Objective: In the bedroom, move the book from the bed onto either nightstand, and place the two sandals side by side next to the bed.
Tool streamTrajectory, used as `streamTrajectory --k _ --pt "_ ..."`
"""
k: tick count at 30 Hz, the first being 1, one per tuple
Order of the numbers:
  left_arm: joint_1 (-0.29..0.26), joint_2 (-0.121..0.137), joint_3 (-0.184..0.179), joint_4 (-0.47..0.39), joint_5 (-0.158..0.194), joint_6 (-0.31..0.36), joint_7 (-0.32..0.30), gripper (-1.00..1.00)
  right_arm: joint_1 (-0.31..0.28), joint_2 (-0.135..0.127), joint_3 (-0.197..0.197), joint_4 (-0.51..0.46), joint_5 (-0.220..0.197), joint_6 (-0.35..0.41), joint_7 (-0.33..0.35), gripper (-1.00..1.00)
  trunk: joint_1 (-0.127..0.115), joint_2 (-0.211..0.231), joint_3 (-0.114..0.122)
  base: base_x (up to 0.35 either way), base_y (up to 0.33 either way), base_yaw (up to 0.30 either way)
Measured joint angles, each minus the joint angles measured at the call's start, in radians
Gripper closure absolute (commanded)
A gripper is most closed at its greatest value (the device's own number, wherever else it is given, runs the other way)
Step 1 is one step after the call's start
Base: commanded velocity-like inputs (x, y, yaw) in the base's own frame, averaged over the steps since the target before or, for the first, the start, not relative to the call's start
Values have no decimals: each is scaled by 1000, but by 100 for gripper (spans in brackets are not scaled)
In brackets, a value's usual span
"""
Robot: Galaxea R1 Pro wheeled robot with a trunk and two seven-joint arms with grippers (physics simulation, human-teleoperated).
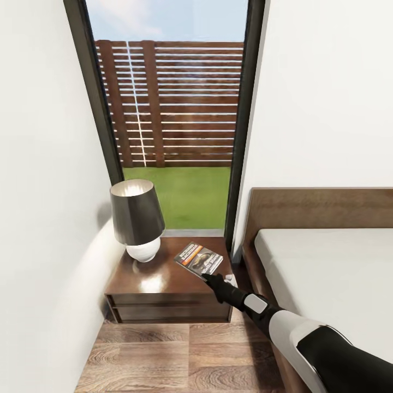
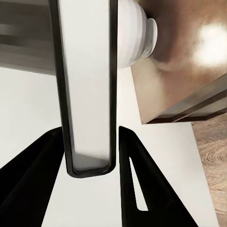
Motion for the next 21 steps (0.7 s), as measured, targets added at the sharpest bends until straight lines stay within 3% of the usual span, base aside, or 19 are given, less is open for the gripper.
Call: streamTrajectory --k 21 --pt "3 -3 2 0 0 0 18 -100 0 -1 -1 2 1 0 -1 100 0 0 0 5 0 0"
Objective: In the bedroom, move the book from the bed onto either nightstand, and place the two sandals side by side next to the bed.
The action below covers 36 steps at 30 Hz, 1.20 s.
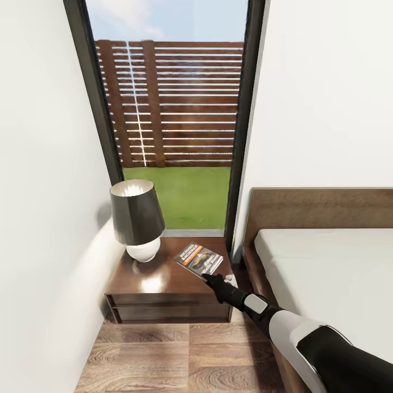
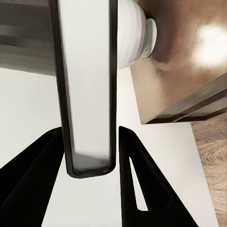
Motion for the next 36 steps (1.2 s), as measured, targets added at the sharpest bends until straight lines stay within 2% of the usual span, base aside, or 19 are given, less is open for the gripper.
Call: streamTrajectory --k 36 --pt "0 0 -1 0 0 0 6 -100 0 -2 2 2 0 -1 -1 100 0 0 0 194 0 0"
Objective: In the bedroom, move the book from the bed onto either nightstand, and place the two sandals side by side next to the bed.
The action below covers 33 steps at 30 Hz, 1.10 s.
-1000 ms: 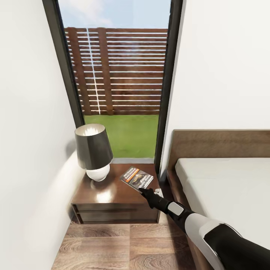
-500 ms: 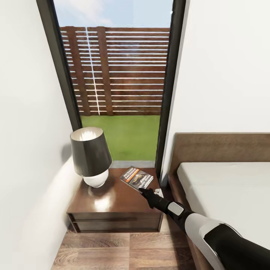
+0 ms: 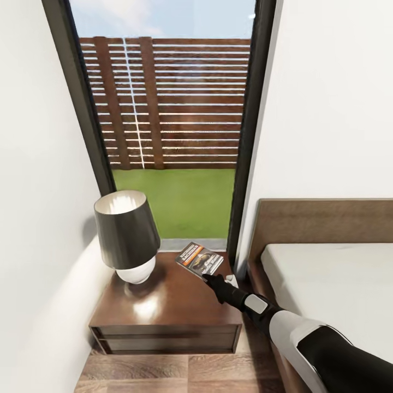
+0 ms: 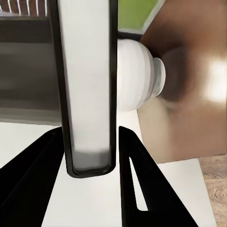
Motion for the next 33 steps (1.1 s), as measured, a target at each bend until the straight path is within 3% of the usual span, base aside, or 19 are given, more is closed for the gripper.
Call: streamTrajectory --k 16,33 --pt "0 0 1 0 0 0 0 -100 0 0 -2 -3 -2 1 -9 100 0 0 0 179 0 0" --pt "0 0 1 -1 0 0 0 -100 0 0 0 -1 0 1 -33 100 0 0 0 23 0 0"
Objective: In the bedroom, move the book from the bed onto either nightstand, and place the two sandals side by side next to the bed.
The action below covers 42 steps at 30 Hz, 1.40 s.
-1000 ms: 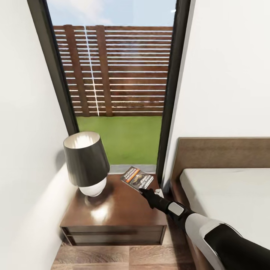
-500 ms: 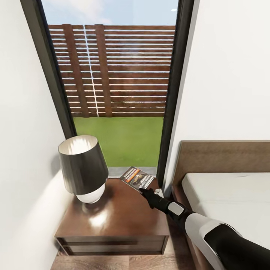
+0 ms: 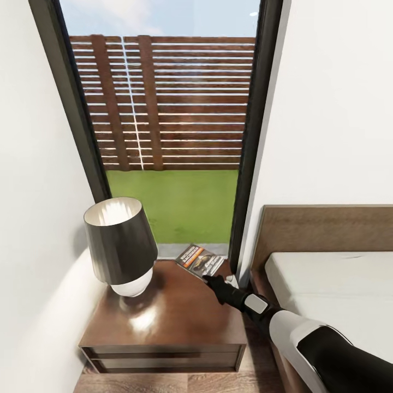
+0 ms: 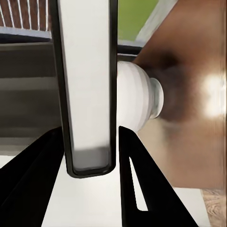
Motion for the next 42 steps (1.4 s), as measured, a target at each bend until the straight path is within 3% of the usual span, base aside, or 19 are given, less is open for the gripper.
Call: streamTrajectory --k 6,17,29,34,42 --pt "0 1 0 0 0 0 0 -100 0 -1 7 -12 1 34 -74 100 0 0 0 0 0 0" --pt "0 2 0 0 0 0 -1 -100 0 -9 -1 -184 -30 246 -309 100 0 0 0 0 0 0" --pt "0 6 0 0 -1 0 -2 -100 0 -12 -13 -209 -35 270 -464 100 0 0 0 0 0 0" --pt "0 8 0 0 -1 0 -4 -100 0 -15 -55 -210 -46 271 -541 100 0 0 0 0 0 0" --pt "0 10 0 0 -1 0 -4 -100 2 -25 -76 -212 -46 266 -573 100 0 0 0 0 0 0"
